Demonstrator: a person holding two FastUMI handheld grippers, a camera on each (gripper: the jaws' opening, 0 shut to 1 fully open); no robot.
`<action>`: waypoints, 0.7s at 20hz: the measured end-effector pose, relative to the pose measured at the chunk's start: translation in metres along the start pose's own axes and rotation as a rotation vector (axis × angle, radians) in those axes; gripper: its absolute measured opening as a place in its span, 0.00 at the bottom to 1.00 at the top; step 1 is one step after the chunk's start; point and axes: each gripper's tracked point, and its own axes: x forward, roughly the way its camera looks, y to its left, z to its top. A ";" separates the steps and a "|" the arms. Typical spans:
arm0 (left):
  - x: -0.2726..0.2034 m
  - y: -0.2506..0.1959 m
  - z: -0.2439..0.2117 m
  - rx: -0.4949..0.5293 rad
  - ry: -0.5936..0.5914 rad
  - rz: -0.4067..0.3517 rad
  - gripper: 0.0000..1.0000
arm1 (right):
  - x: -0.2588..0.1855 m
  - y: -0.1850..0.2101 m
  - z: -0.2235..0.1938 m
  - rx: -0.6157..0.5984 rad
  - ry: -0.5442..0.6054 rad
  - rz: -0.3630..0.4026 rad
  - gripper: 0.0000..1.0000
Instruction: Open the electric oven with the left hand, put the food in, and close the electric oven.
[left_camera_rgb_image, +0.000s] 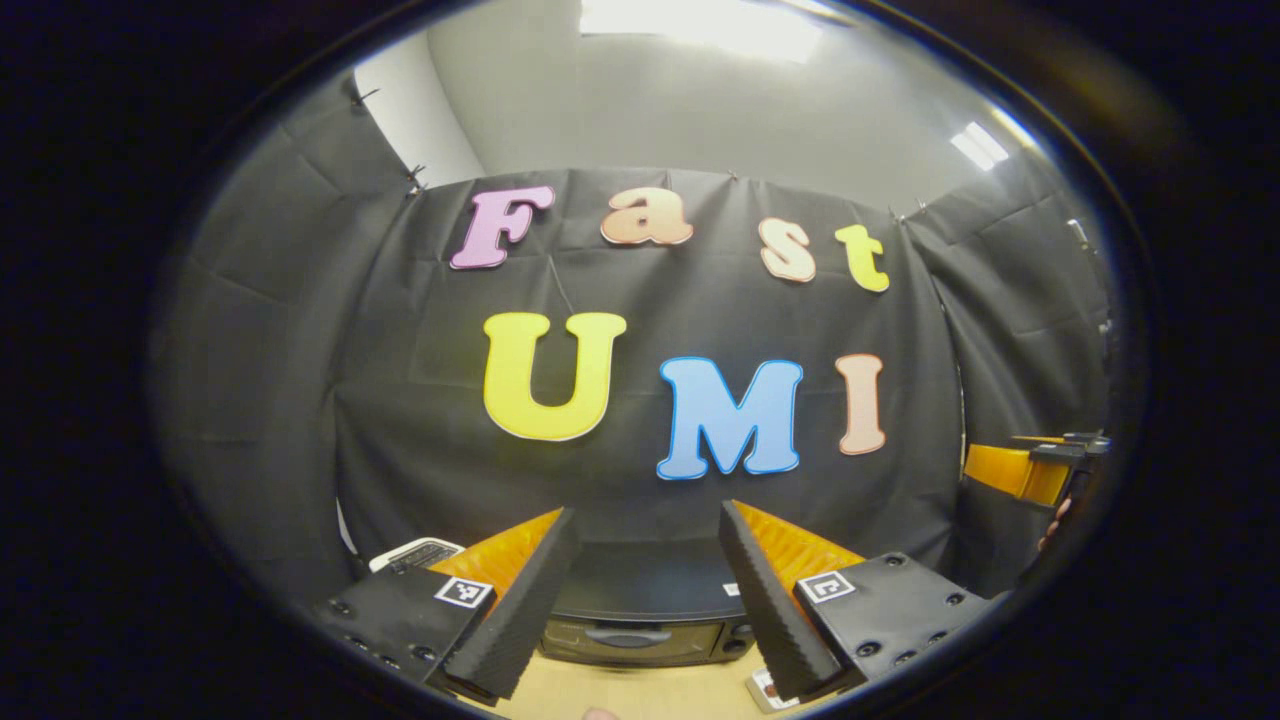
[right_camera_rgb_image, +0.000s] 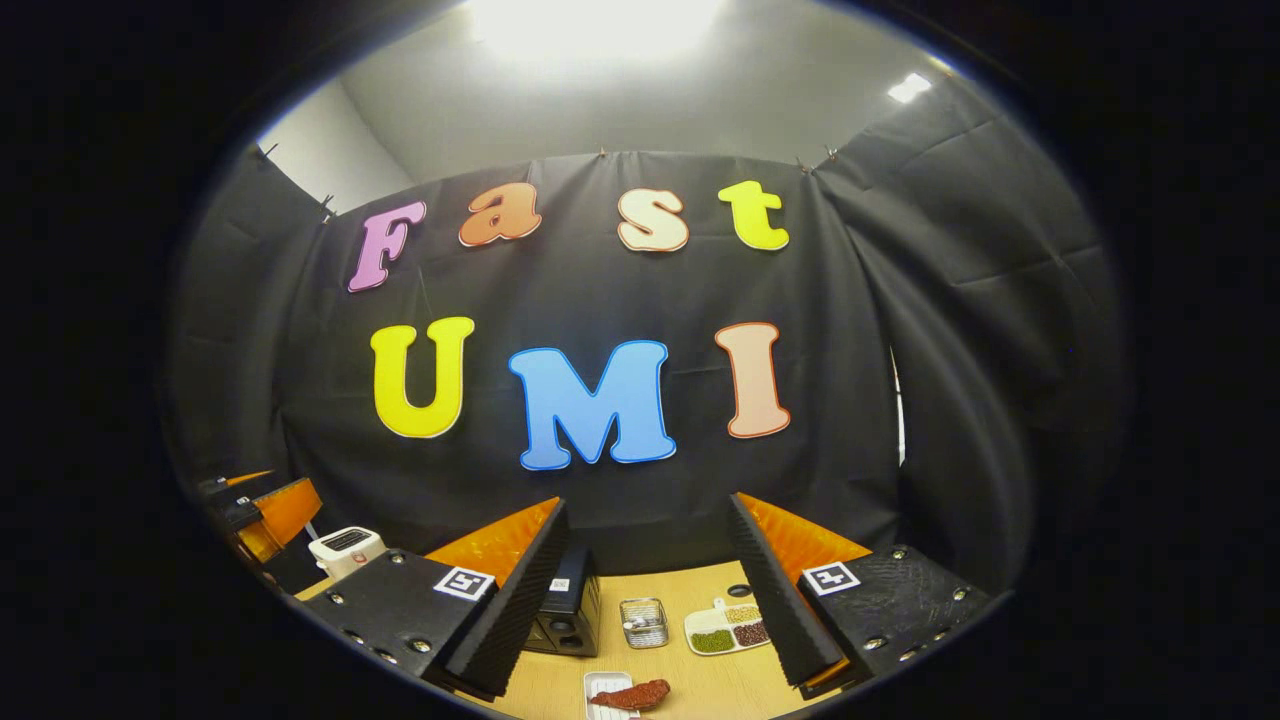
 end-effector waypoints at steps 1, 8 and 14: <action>0.000 0.000 0.001 0.002 -0.005 0.001 0.95 | 0.001 -0.001 0.001 0.002 0.000 0.001 0.96; 0.008 -0.007 -0.018 0.007 0.030 -0.005 0.94 | 0.010 -0.002 -0.008 0.013 0.016 0.010 0.96; 0.040 -0.004 -0.071 -0.008 0.148 -0.019 0.99 | 0.023 -0.004 -0.024 0.029 0.065 0.007 0.96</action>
